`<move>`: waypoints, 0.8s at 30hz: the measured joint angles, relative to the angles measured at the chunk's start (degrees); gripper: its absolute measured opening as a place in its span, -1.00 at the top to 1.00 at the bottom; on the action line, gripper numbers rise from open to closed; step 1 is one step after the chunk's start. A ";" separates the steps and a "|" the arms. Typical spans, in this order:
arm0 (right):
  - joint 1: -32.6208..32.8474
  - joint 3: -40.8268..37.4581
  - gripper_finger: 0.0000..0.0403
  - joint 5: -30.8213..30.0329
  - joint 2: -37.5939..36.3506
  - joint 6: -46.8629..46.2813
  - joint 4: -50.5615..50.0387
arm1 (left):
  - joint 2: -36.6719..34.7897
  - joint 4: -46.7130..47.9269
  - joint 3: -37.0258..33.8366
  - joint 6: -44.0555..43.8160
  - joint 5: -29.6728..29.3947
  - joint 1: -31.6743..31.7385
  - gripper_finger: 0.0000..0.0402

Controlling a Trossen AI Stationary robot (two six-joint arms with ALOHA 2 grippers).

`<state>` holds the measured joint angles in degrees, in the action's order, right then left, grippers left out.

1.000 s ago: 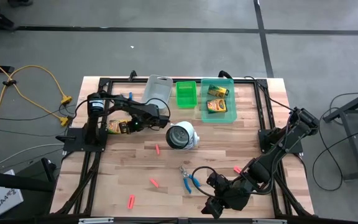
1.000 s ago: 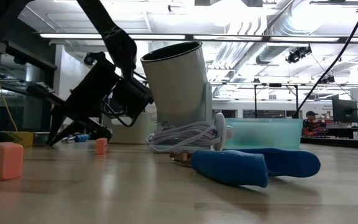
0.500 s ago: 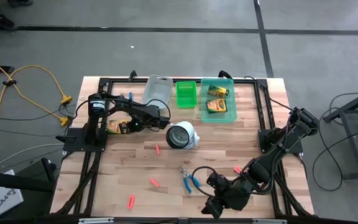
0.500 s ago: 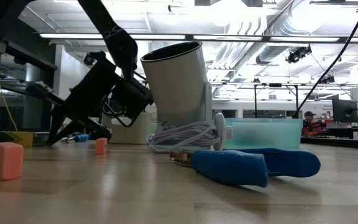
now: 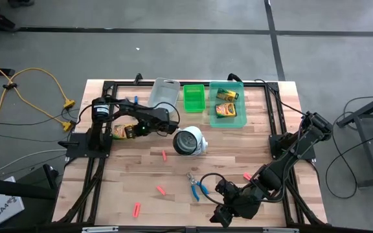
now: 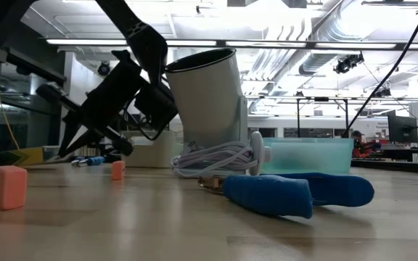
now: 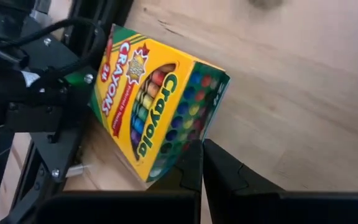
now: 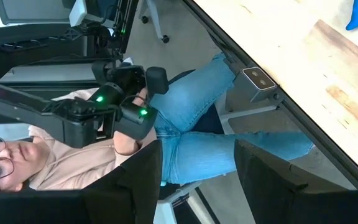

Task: Pick & Place School Supplies
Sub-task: Put the yellow crayon box into the blue bin

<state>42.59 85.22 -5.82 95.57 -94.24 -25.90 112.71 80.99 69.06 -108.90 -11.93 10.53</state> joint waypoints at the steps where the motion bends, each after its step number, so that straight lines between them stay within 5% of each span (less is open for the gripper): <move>1: 0.00 -0.01 0.06 0.01 0.00 -0.01 0.01 | -0.27 0.62 0.35 -0.45 -0.27 -0.16 1.00; 24: 0.00 0.01 0.06 0.02 0.00 0.00 0.01 | -11.87 3.67 2.81 -5.17 -3.38 -1.08 1.00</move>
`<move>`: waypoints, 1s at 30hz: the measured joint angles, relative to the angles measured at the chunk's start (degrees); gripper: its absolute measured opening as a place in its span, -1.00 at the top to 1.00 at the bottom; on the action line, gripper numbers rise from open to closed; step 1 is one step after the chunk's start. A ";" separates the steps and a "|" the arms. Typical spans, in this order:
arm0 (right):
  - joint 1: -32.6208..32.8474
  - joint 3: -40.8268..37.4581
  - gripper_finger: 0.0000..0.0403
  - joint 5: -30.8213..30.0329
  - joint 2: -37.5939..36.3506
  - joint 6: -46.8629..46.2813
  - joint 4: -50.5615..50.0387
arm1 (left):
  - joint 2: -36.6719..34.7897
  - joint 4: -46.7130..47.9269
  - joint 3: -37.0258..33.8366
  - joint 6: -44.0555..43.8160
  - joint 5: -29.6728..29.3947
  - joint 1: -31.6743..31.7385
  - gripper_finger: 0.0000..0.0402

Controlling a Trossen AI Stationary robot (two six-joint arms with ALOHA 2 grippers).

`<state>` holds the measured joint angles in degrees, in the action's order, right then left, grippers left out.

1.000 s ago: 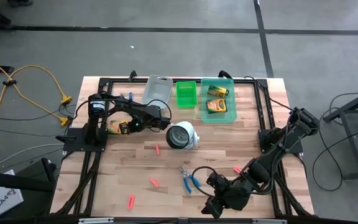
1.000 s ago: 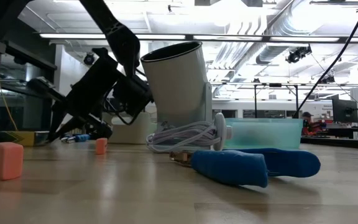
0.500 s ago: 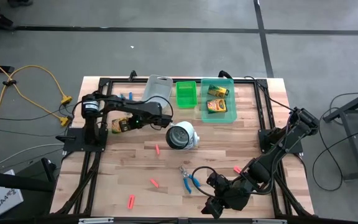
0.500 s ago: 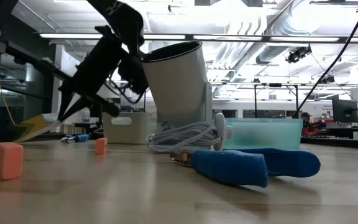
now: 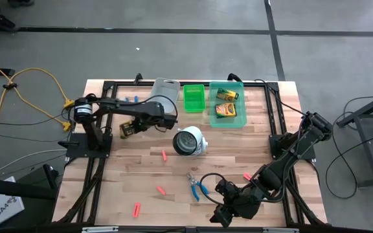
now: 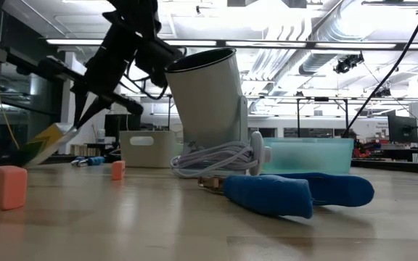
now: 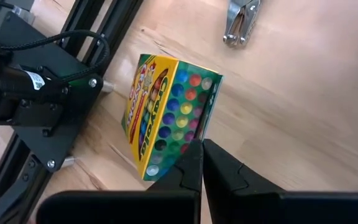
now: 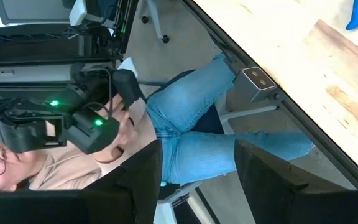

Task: Pick & Place School Supplies
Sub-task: Put the yellow crayon box into the blue bin

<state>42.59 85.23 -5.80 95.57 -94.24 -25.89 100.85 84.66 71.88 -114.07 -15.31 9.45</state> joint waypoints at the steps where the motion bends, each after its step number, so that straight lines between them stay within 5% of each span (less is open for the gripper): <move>1: 0.00 0.00 0.06 -0.02 0.00 0.00 0.00 | -0.46 0.00 0.00 -0.06 -0.02 0.00 1.00; 30: 0.00 0.00 0.06 -0.01 0.00 -0.01 0.00 | -4.84 2.83 5.44 -1.16 -2.78 -1.65 1.00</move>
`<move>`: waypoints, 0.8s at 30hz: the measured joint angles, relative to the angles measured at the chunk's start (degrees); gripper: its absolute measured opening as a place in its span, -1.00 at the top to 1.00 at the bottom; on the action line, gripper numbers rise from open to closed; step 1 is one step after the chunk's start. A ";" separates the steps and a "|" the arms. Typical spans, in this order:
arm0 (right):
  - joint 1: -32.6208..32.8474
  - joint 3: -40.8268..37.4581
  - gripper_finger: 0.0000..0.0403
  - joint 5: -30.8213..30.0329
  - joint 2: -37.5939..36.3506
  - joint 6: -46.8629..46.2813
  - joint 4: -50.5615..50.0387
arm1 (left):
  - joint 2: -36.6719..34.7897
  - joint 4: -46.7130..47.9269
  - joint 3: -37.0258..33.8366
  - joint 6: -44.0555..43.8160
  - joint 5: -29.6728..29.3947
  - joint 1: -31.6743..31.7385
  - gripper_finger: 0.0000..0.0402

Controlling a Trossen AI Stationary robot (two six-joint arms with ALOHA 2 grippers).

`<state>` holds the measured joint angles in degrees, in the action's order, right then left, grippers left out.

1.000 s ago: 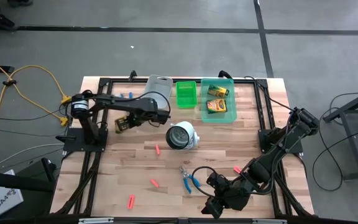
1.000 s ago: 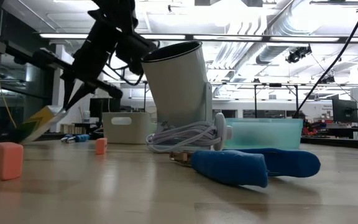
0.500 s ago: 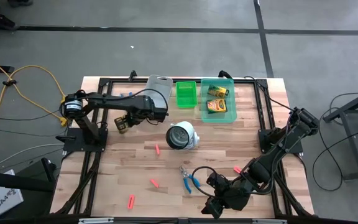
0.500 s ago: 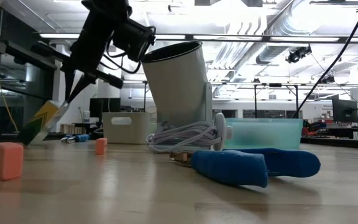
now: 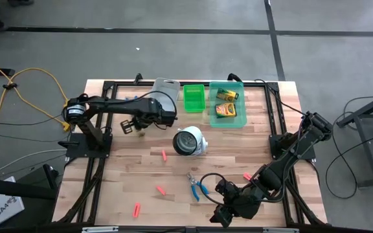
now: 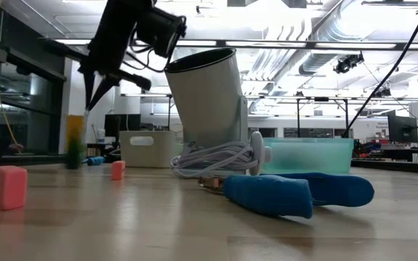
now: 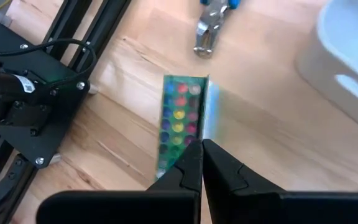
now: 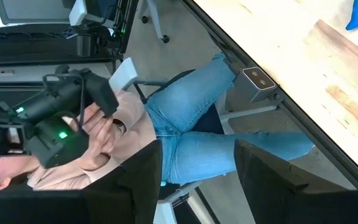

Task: Pick & Place School Supplies
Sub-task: Put the yellow crayon box into the blue bin

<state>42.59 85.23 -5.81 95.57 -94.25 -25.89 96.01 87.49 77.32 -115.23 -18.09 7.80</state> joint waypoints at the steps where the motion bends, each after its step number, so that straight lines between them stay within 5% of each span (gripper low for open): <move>1: 0.00 -0.01 0.06 -0.01 0.00 0.01 -0.01 | 0.00 0.41 0.57 -0.26 -0.21 -0.27 1.00; 24: 0.00 0.00 0.06 0.01 0.00 0.01 0.00 | 0.04 -0.23 7.95 1.07 -4.64 -2.48 1.00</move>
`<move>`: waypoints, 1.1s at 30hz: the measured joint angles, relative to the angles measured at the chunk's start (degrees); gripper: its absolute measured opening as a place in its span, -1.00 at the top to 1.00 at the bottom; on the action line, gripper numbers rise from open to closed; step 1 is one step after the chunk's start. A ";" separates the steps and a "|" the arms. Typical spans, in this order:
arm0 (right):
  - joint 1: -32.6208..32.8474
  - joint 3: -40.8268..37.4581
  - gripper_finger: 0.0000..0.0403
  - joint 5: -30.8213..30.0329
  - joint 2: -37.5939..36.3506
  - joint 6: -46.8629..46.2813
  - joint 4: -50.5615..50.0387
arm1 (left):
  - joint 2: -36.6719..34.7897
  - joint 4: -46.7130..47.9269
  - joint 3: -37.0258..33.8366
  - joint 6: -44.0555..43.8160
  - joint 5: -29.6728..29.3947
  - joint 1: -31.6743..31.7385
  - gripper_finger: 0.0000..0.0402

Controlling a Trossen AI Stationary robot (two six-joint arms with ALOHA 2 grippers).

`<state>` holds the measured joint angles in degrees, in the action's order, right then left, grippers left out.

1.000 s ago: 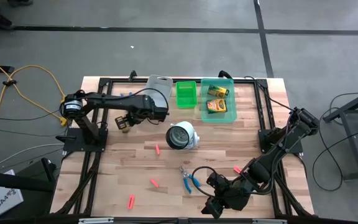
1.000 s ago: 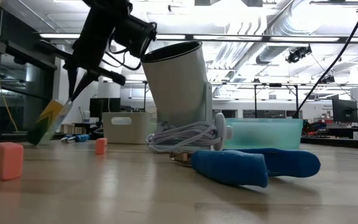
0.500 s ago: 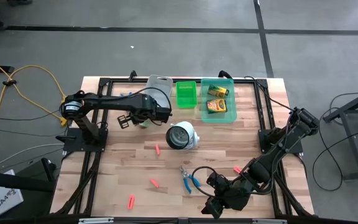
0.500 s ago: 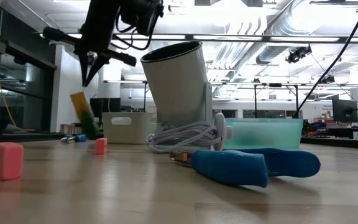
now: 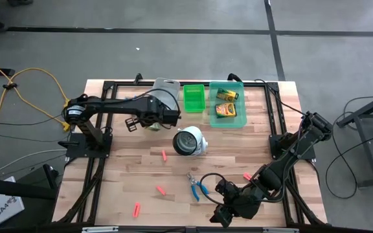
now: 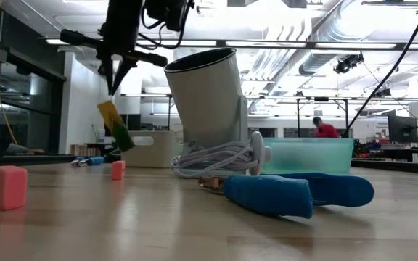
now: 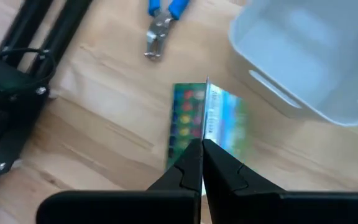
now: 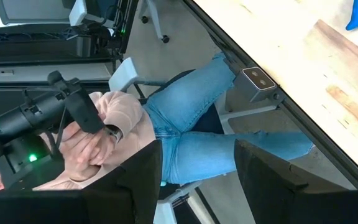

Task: Pick & Place School Supplies
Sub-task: Put the yellow crayon box into the blue bin

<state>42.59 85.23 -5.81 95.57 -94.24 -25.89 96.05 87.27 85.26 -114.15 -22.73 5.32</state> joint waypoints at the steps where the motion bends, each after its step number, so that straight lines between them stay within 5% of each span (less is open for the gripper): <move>1: 0.00 0.00 0.06 -0.01 0.00 -0.01 0.00 | 0.00 -0.72 0.07 0.60 -0.11 0.00 1.00; 33: 0.00 0.00 0.06 0.01 0.00 -0.01 0.02 | 7.78 -3.90 0.40 3.27 1.98 -0.79 1.00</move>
<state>42.59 85.23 -5.80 95.57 -94.25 -25.87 103.83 83.37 85.67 -110.88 -20.75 4.54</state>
